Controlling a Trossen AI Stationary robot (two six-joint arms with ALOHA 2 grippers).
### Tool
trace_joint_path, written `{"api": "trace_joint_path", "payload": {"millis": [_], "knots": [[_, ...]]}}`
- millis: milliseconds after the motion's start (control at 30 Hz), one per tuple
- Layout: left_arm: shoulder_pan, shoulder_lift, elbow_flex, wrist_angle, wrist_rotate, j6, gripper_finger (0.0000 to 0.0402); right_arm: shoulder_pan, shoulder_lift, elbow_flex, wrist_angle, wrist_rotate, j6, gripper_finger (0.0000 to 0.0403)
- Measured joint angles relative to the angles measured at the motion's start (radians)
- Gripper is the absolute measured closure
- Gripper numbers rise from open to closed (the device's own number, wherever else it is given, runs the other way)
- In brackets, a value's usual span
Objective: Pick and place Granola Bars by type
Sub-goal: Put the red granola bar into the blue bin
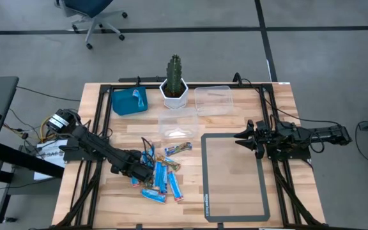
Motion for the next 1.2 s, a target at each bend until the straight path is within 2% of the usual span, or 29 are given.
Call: {"api": "trace_joint_path", "payload": {"millis": [333, 700, 933, 1200], "knots": [[0.004, -0.084, 0.037, -0.084, -0.113, -0.009, 0.0333, 0.0, 0.0, 0.0, 0.0, 0.0, 0.0, 0.0259], [0.068, -0.293, 0.14, -0.314, -0.395, -0.055, 0.0334, 0.0, 0.0, 0.0, 0.0, 0.0, 0.0, 0.026], [0.212, -0.443, 0.2, -0.442, -0.566, 0.04, 0.0334, 0.0, 0.0, 0.0, 0.0, 0.0, 0.0, 0.0261], [0.52, -0.59, 0.214, -0.478, -0.631, 0.295, 0.0334, 0.0, 0.0, 0.0, 0.0, 0.0, 0.0, 0.0259]]}}
